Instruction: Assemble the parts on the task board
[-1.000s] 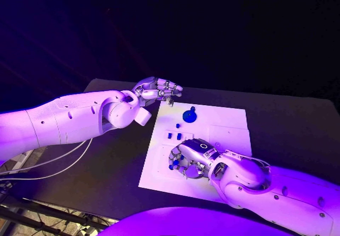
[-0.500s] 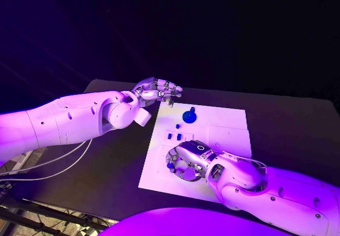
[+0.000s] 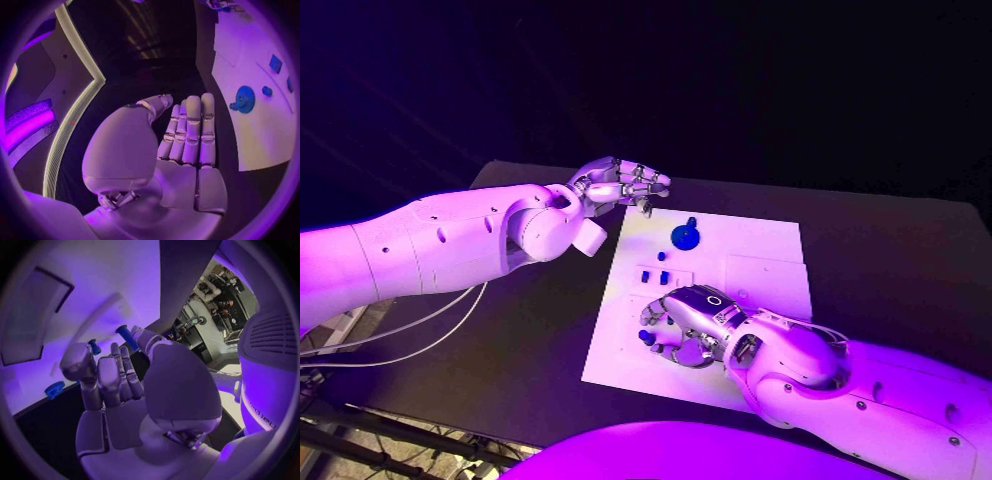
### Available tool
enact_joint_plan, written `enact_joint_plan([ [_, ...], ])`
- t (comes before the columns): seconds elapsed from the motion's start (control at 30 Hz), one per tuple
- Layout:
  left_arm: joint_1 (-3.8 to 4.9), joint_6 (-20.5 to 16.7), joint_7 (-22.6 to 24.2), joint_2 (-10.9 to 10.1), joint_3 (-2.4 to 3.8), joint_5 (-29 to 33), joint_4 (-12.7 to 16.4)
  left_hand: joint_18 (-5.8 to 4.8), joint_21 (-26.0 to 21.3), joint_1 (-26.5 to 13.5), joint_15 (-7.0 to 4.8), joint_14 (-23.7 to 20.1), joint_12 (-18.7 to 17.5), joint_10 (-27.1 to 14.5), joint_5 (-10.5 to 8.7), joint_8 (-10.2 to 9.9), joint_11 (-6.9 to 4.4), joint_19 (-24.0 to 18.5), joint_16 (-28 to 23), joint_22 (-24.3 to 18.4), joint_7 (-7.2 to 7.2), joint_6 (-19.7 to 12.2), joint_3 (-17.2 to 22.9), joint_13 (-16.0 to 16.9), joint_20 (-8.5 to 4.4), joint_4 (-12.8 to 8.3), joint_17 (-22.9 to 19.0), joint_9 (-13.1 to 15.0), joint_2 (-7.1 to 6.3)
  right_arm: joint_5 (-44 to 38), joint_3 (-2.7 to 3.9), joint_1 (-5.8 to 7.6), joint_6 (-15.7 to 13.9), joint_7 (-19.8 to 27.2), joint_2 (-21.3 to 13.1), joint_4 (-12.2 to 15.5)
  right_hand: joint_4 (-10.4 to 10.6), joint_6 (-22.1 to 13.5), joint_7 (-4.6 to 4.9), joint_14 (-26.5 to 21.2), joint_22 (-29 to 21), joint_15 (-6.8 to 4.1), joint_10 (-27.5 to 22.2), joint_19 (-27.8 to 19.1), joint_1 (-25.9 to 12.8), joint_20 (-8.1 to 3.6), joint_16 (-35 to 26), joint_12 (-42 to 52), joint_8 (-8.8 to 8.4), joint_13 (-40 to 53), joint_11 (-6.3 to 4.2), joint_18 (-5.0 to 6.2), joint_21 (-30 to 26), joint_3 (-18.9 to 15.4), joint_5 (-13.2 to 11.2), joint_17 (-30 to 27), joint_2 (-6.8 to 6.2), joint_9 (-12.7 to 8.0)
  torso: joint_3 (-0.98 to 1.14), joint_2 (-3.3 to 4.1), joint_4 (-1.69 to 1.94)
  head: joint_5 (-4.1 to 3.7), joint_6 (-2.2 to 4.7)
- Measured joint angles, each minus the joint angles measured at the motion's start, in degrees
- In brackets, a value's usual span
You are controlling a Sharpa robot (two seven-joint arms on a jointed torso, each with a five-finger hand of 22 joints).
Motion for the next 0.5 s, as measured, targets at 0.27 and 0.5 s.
enact_joint_plan([
  [0.27, 0.0, 0.0, 0.0, -0.1, 0.0, 0.0, 0.0, 0.0, 0.0, 0.0, 0.0, 0.0, 0.0, 0.0, 0.0, 0.0, 0.0, 0.0, 0.0, 0.0, 0.0, 0.0, 0.0, 0.0, 0.0, 0.0, 0.0, 0.0, 0.0, 0.3, 0.1, 0.33, -2.4, 0.3, -3.6, 3.1, 5.0, -0.6, -0.45, -1.5, 0.0, 0.57, -5.6, -1.3, 6.2, 0.54, -0.8, 5.4, -2.28, -0.4, 0.74, 0.89, -5.8, -10.9, 0.3, -3.0, 1.68, -0.8, 0.03, -0.04, -0.01, -0.44, 0.34],
  [0.5, 0.01, 0.0, 0.0, -0.2, -0.01, 0.0, 0.0, 0.0, 0.0, 0.0, 0.0, 0.0, 0.0, 0.0, 0.0, 0.0, 0.0, 0.0, 0.0, 0.0, 0.0, 0.0, 0.0, 0.0, 0.0, 0.0, 0.0, 0.0, 0.0, 3.3, 0.61, 3.0, -4.4, 1.2, -9.4, 6.8, 7.5, -0.1, 0.73, -0.1, 0.0, -0.62, -0.8, 0.8, 7.6, -0.18, 0.5, 10.4, -2.65, 0.0, -0.47, 0.9, -1.1, -11.2, 0.8, -0.8, 2.11, -0.9, -0.03, -0.09, -0.04, -1.99, 0.98],
])
